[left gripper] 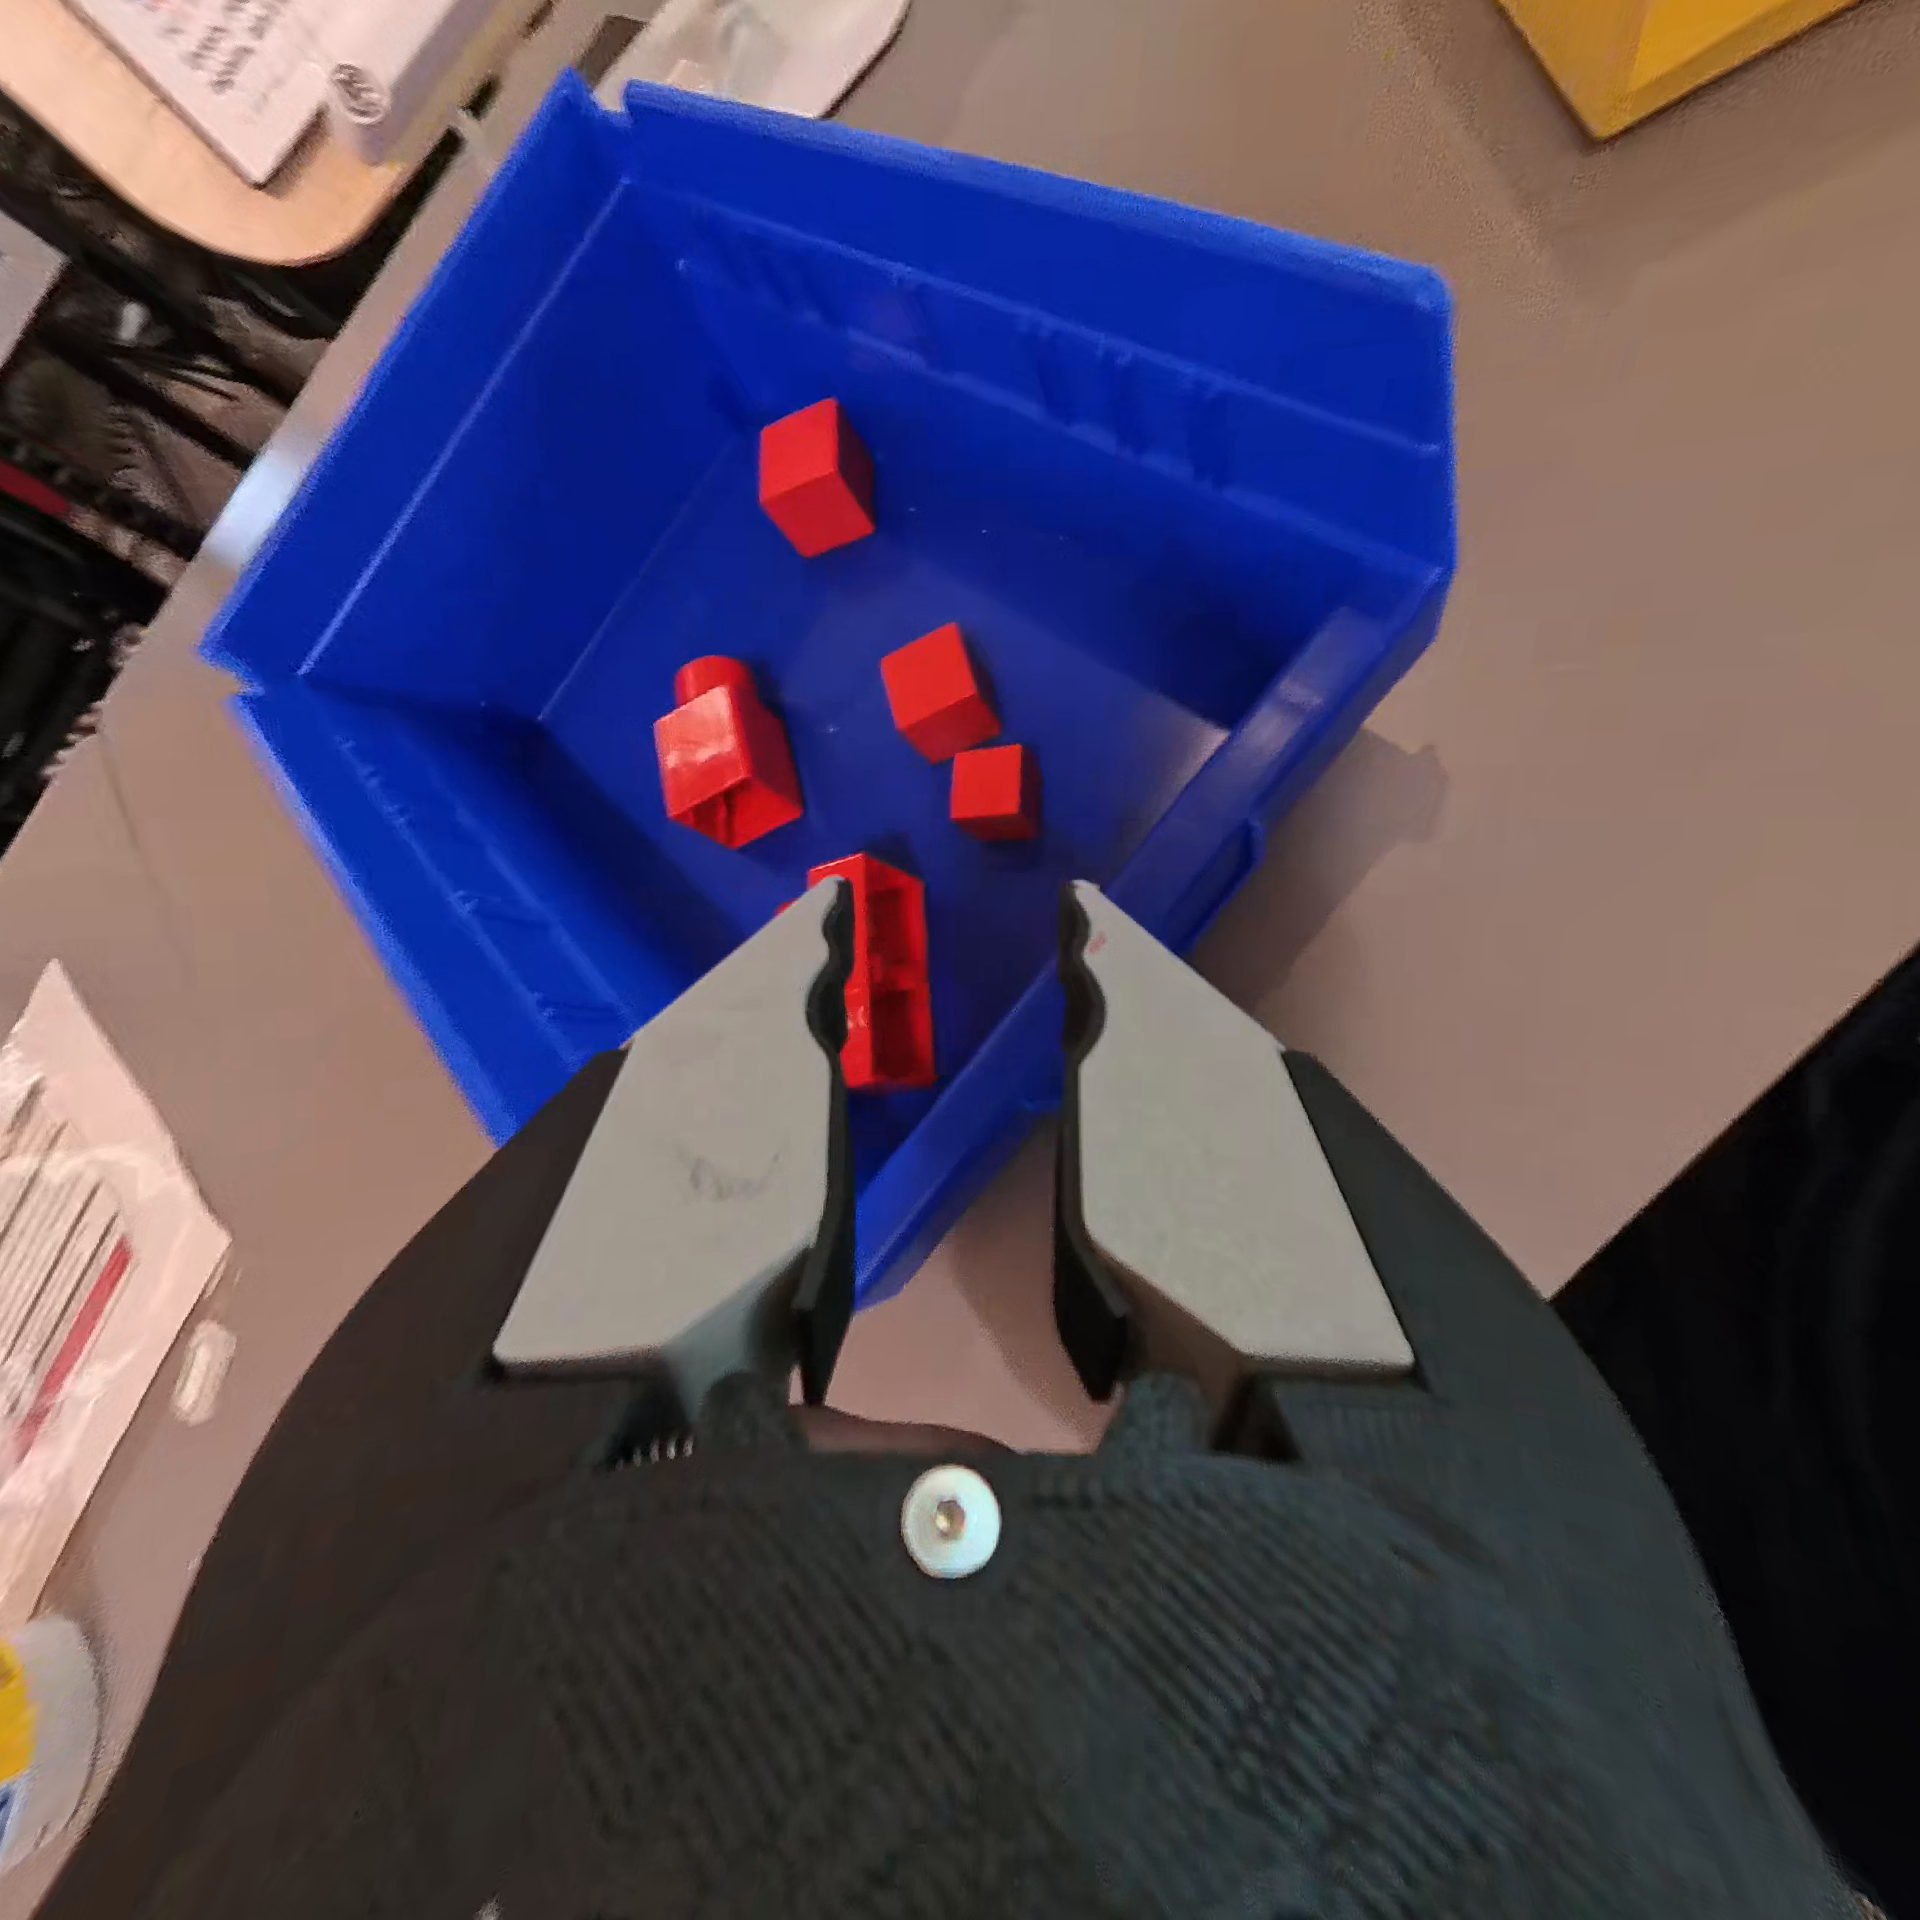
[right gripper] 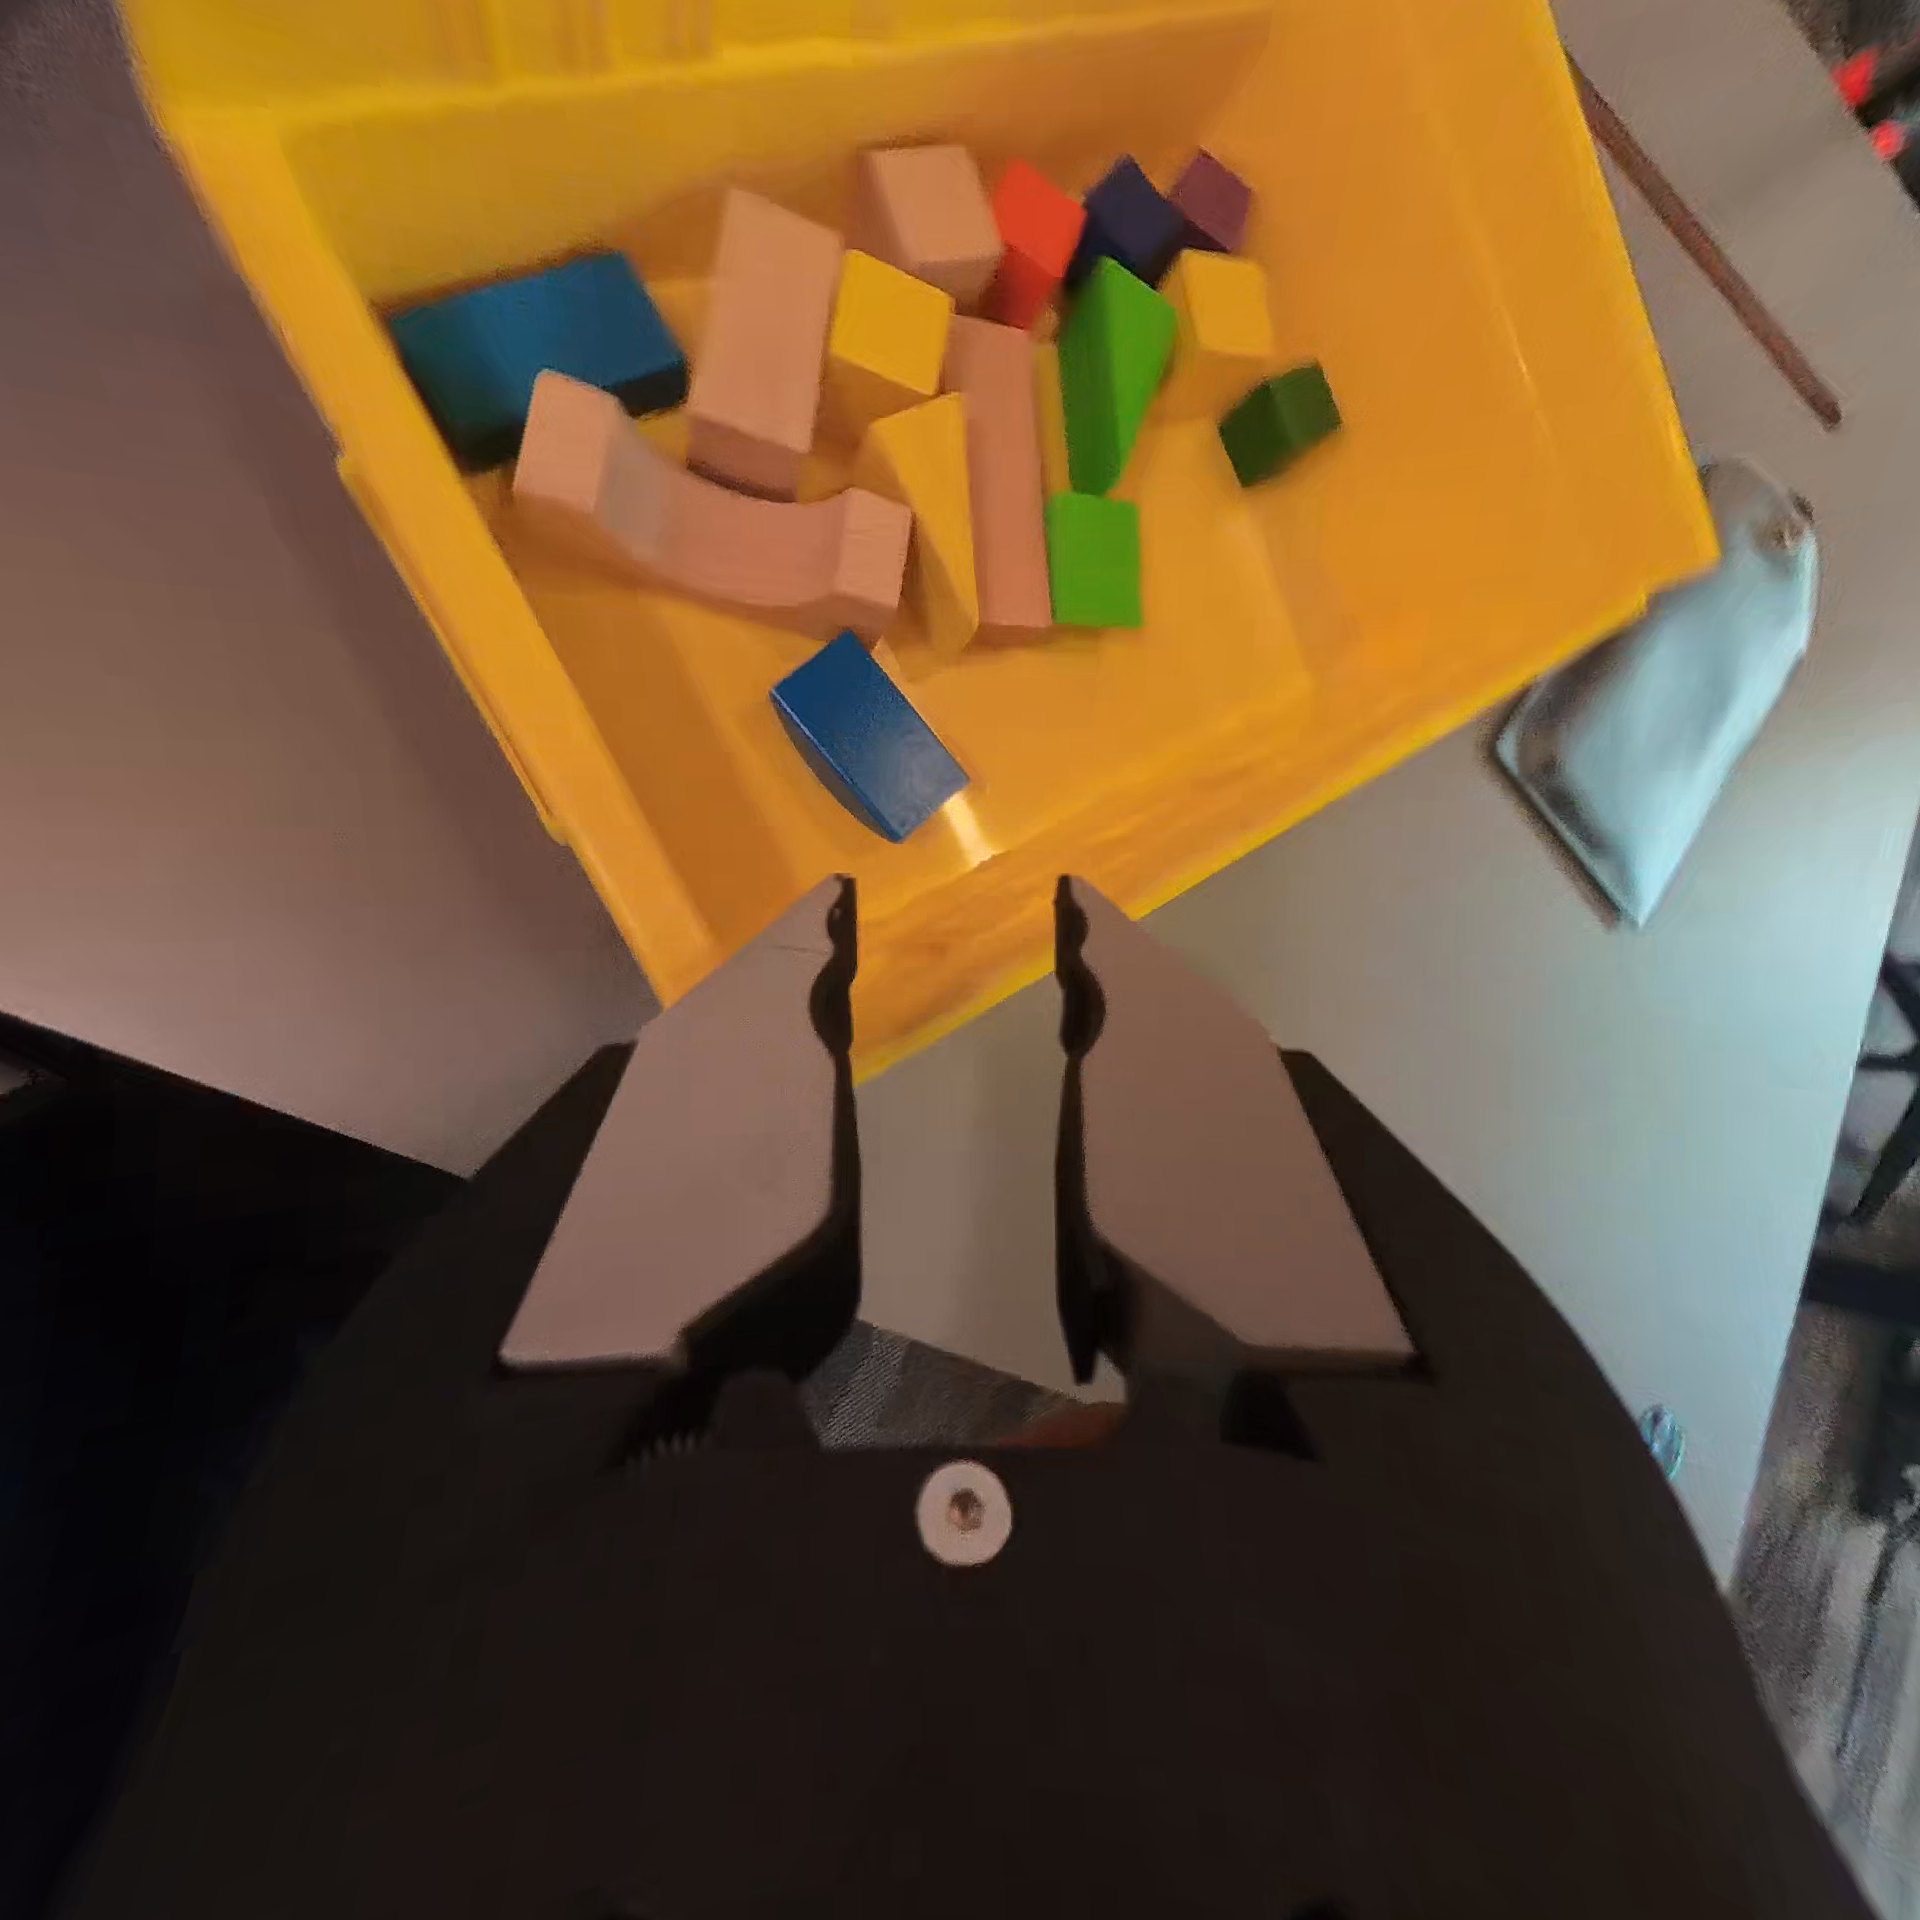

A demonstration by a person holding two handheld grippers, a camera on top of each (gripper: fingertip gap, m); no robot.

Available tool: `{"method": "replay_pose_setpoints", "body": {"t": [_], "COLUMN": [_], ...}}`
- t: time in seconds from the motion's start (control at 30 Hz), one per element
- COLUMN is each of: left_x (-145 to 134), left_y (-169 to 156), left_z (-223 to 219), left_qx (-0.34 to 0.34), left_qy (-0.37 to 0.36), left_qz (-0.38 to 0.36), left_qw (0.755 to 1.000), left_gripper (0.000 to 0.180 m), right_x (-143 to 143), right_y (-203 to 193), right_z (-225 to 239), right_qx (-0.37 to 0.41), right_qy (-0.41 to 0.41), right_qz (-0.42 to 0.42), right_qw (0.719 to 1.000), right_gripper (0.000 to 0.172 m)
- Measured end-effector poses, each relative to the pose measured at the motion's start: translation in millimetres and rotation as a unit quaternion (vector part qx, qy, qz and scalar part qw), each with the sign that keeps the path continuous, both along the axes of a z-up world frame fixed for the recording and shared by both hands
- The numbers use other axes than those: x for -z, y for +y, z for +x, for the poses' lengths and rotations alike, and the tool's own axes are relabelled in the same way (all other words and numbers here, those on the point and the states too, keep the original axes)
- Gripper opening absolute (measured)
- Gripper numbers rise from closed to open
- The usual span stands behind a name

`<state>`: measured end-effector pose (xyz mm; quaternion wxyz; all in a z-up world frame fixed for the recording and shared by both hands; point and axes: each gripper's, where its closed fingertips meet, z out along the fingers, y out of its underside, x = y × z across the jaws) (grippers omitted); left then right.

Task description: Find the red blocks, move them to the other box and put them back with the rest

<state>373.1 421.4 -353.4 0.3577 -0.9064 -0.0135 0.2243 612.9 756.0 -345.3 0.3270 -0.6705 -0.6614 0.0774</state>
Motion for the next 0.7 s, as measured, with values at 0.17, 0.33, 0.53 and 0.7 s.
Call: {"method": "replay_pose_setpoints", "body": {"t": [0.17,0.33,0.53,0.7], "left_x": [23.6,39.3,18.6,41.7], "left_y": [30.3,44.3,27.0,2.2], "left_z": [13.0,10.2,15.8,15.2], "left_qx": [0.027,0.014,0.038,0.049], "left_qy": [-0.012,0.007,-0.020,-0.052], "left_qz": [-0.021,-0.036,-0.009,-0.070], "left_qw": [0.999,0.999,0.999,0.995], "left_gripper": [0.030,0.003,0.042,0.047], "right_x": [-26.8,-8.1,60.7,71.1], "right_y": [-52.4,-113.7,-96.5,-70.3], "right_z": [-38.6,-89.0,-105.5,-73.7], "right_qx": [-0.104,-0.180,-0.154,-0.165], "right_qy": [0.110,0.121,0.003,-0.062], "right_qz": [-0.065,-0.098,-0.056,-0.051], "right_qw": [0.986,0.971,0.987,0.983], "right_gripper": [0.048,0.062,0.061,0.029]}}
